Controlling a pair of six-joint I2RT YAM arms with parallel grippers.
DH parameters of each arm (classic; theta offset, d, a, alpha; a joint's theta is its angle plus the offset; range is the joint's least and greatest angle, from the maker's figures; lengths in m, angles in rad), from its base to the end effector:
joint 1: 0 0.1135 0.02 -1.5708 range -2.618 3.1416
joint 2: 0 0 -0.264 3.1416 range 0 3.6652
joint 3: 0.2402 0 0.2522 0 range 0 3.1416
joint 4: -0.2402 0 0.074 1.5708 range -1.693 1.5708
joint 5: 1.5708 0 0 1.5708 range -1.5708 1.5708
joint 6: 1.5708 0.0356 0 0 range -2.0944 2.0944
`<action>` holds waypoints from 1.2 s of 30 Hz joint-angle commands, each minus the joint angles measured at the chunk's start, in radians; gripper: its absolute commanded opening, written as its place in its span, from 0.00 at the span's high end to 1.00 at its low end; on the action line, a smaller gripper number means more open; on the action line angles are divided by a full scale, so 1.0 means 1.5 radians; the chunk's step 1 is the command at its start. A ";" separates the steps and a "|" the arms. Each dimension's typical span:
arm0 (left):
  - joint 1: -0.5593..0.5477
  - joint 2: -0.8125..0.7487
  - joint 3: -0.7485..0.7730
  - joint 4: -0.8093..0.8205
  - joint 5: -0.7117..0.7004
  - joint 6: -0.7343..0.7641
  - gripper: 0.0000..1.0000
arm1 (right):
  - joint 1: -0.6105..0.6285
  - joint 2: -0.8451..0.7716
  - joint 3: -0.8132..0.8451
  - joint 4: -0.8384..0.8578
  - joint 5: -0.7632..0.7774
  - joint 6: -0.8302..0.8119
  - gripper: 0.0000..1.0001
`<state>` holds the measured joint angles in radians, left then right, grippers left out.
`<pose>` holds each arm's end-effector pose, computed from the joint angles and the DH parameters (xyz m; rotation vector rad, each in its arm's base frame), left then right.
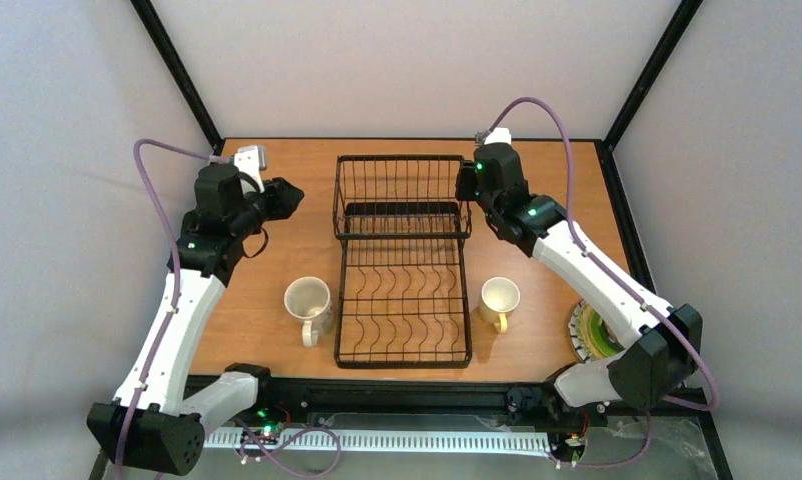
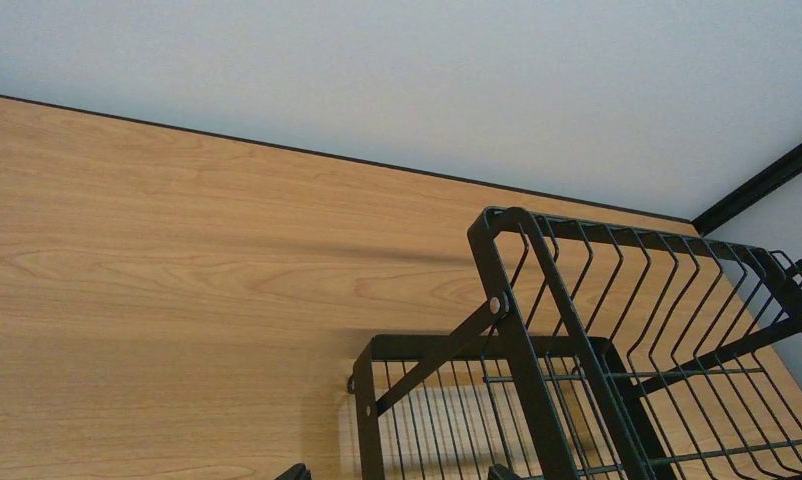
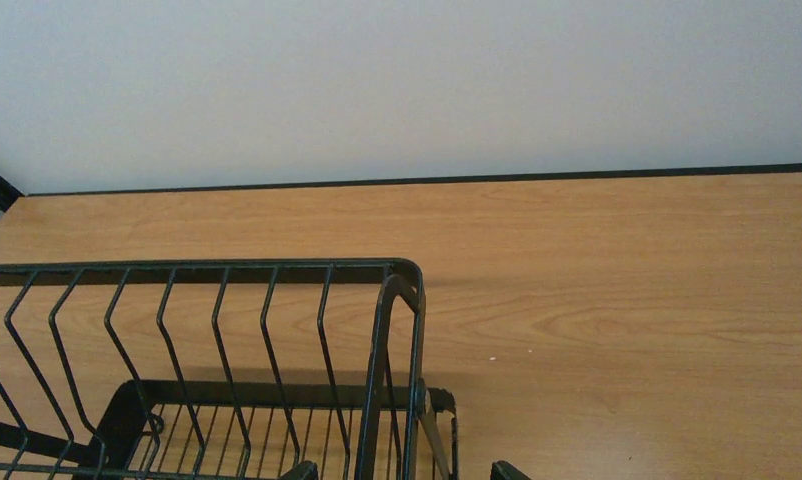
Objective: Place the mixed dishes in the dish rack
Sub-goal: Move the dish rack to the center of the board.
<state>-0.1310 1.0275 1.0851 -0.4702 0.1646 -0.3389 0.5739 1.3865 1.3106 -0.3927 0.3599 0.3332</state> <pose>0.2219 -0.0351 0.3697 -0.1005 2.0051 -0.4660 0.2723 0.1611 0.3658 -0.0181 2.0135 0.2117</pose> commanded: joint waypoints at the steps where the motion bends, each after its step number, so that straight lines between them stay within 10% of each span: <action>1: -0.004 0.002 0.025 -0.017 0.005 0.016 0.00 | 0.010 -0.007 -0.012 -0.018 0.012 -0.005 0.01; 20: -0.004 0.008 0.024 -0.019 -0.001 0.009 0.00 | 0.011 0.038 0.012 -0.067 0.026 0.004 0.04; 36: -0.003 0.020 0.029 -0.020 -0.010 0.003 0.00 | 0.010 0.124 0.059 -0.110 -0.026 0.009 0.67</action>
<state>-0.1314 1.0477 1.0878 -0.4725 0.1581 -0.3363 0.5785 1.5078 1.3899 -0.4755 0.3576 0.3500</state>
